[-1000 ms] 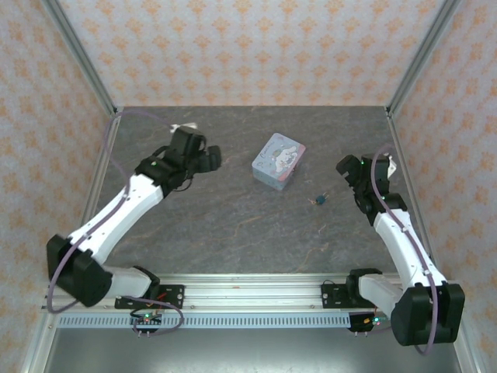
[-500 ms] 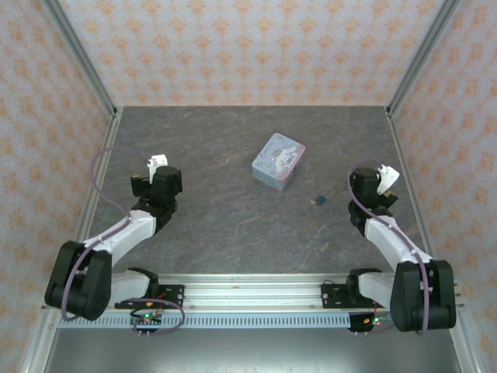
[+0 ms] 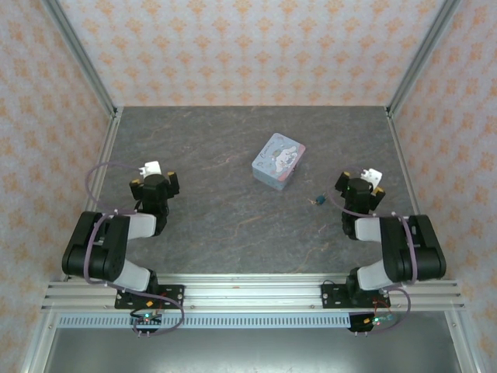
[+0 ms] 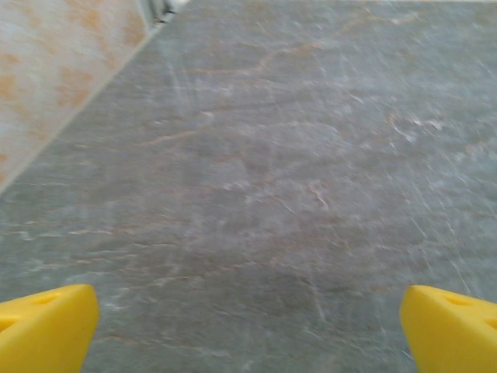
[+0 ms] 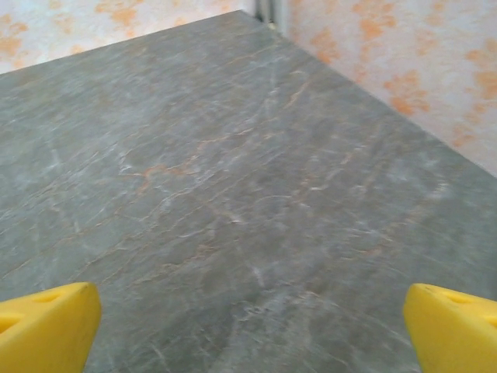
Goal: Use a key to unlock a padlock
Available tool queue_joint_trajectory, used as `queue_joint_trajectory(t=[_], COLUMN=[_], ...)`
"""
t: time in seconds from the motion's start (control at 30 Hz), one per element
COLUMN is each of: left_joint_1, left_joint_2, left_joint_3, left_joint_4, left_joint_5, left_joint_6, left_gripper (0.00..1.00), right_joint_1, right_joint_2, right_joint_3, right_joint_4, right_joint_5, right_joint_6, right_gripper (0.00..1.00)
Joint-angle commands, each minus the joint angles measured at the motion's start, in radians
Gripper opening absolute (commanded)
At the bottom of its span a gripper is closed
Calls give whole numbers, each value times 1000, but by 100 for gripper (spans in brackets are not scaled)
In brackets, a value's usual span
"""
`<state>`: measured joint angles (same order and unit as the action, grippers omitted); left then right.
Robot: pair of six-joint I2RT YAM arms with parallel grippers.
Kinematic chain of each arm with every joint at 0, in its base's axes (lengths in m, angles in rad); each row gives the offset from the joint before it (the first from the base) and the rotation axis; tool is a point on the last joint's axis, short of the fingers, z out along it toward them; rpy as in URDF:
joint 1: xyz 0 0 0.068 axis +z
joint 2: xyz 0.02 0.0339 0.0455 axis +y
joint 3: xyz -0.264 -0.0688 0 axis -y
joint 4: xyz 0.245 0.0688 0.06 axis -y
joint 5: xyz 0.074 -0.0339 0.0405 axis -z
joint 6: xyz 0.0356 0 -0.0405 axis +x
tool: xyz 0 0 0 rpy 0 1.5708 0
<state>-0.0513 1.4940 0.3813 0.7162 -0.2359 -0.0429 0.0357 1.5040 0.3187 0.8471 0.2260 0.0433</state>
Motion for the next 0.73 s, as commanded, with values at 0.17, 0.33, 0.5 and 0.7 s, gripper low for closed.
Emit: queue_joint_trajectory(t=[0.17,0.33,0.5,0.7], left_joint_1=[5,4,4,4], left_joint_2=[6,4,5,5], left_joint_3=[46,47,46,42], left_joint_4=[31,27,27,33], left_joint_5=[111,112,113,111], left_joint_6=[43,43,43,44], left_gripper=[100,100,100,100], right_joint_1=[-11,-5,7,-5], right_joint_2=[26,18,30,18], right_joint_3=[80,41,104,73], right_joint_4=[-18,40,-65,-17], right_joint_5=[-115,-53,-100,-128], right_joint_6=[-55,-43,-70,-69], right_gripper=[99,99,99,99])
